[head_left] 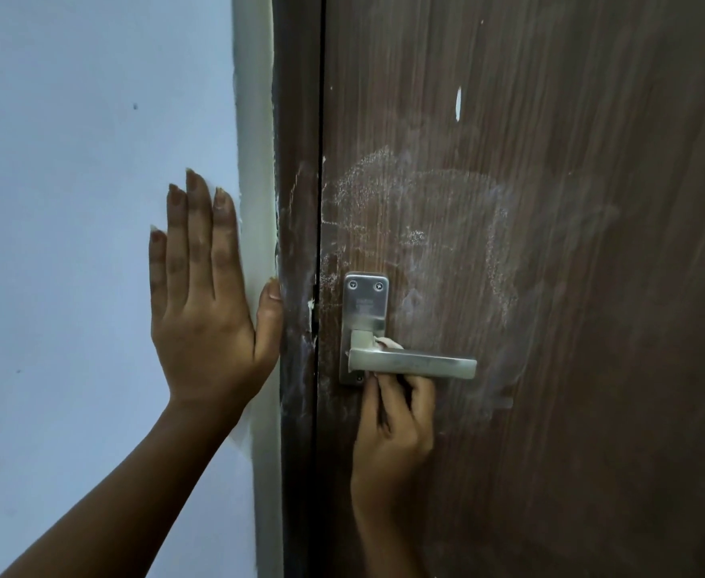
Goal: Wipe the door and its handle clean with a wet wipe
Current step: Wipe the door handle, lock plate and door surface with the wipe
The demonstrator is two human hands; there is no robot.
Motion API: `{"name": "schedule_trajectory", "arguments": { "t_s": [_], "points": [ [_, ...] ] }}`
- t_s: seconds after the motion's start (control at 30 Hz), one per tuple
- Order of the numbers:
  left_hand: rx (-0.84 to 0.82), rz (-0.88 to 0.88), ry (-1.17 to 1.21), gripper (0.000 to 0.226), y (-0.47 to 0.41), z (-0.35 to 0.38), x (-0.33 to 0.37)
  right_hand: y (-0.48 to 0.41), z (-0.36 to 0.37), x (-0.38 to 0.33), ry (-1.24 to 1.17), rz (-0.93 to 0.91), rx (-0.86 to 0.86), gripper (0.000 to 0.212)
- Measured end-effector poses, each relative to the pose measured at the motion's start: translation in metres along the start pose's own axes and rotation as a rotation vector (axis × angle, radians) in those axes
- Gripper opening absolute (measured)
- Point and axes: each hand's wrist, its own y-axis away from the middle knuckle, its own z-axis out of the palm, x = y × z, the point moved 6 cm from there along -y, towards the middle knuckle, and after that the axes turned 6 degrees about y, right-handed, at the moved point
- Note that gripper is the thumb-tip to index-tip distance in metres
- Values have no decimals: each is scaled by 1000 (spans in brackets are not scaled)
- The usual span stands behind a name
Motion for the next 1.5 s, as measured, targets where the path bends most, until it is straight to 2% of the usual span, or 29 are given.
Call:
{"name": "schedule_trajectory", "arguments": {
  "t_s": [0.17, 0.33, 0.4, 0.47, 0.6, 0.77, 0.83, 1.03, 1.1, 1.2, 1.3, 1.43, 1.5],
  "points": [
    [-12, -12, 0, 63, 0, 0, -1, -2, -8, 3, 81, -108, -106, 20],
    [-34, -15, -21, 63, -2, 0, 0, 0, -30, -15, 150, -315, -348, 23],
    [-33, -22, -17, 63, -1, -1, 0, -16, -48, -39, 128, -381, -306, 23],
    [-34, -28, -14, 63, -2, -1, 0, -49, -47, -56, 100, -371, -291, 21],
    [-41, -26, -7, 63, -2, -1, 0, -88, 4, -56, 179, -318, -543, 20],
    [-29, -20, -5, 62, -2, -1, -1, -82, 25, -72, 391, -610, -480, 30],
    [-28, -22, -4, 61, -2, -1, -1, -87, 28, -77, 448, -674, -463, 30],
    [-27, -20, -1, 62, -2, -1, -2, -99, 15, -70, 628, -499, -465, 34],
    [-26, -16, -3, 62, -2, -1, -1, -98, 23, -79, 639, -522, -485, 32],
    [-26, -19, 0, 61, -2, -1, -1, -94, 36, -96, 644, -650, -616, 30],
    [-33, -26, 11, 62, -2, -1, -1, -100, 30, -91, 708, -666, -759, 40],
    [-28, -26, 21, 63, -2, -1, -2, -108, 19, -80, 750, -499, -717, 45],
    [-27, -21, 26, 63, -2, -1, -2, -101, 27, -87, 725, -543, -700, 44]
  ]
}}
